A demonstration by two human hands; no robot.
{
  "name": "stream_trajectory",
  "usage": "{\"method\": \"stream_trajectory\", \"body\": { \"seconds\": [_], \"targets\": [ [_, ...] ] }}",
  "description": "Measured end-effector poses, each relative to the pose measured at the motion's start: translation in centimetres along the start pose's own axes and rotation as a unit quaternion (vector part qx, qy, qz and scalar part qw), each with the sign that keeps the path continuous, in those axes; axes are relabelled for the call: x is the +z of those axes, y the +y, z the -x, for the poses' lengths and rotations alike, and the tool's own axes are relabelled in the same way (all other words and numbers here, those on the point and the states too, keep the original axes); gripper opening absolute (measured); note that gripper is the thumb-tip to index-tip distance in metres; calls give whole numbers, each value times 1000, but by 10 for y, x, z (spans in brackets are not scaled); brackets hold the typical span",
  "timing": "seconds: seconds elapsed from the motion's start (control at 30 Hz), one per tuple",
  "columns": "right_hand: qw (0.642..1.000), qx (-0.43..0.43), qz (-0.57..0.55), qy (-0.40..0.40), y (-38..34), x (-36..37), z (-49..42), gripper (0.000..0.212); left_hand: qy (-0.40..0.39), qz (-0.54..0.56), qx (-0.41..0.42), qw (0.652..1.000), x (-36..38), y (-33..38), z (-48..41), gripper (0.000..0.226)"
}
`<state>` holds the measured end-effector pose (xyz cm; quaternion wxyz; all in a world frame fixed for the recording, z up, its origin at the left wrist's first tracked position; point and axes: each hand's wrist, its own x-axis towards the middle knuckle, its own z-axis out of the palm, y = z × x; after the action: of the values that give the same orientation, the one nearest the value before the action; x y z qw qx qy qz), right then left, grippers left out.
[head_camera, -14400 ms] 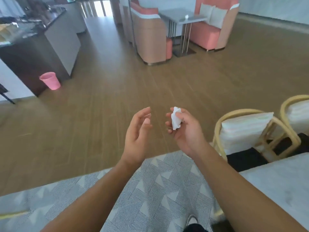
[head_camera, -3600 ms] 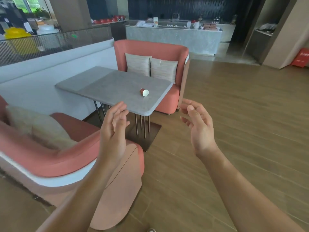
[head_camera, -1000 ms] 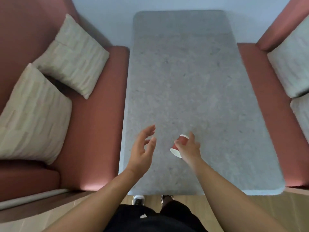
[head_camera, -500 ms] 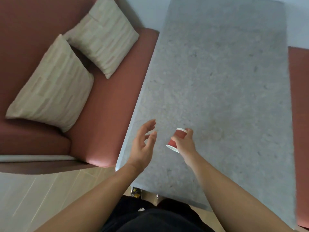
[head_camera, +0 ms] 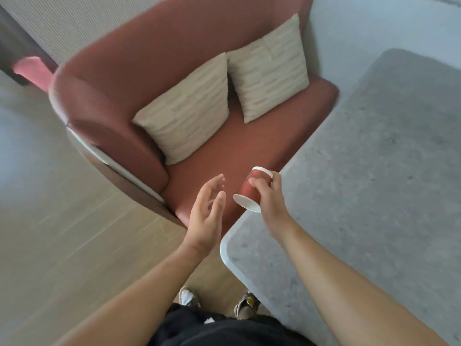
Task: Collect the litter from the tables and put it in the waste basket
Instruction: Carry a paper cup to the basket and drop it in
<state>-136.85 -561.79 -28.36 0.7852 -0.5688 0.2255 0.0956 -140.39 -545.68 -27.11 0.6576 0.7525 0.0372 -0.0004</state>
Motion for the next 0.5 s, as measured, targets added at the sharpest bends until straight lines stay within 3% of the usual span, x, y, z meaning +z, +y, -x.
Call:
{"method": "stream_trajectory", "body": {
  "seconds": [0.2, 0.33, 0.5],
  "targets": [
    [988, 22, 105, -107, 32, 120, 22, 48, 147, 36, -8, 988, -113, -3, 28, 43],
    [983, 51, 84, -158, 58, 202, 50, 32, 234, 69, -19, 970, -193, -10, 51, 42],
    [979, 66, 83, -175, 95, 309, 93, 54, 282, 76, -19, 956, -295, -13, 82, 34]
  ]
}}
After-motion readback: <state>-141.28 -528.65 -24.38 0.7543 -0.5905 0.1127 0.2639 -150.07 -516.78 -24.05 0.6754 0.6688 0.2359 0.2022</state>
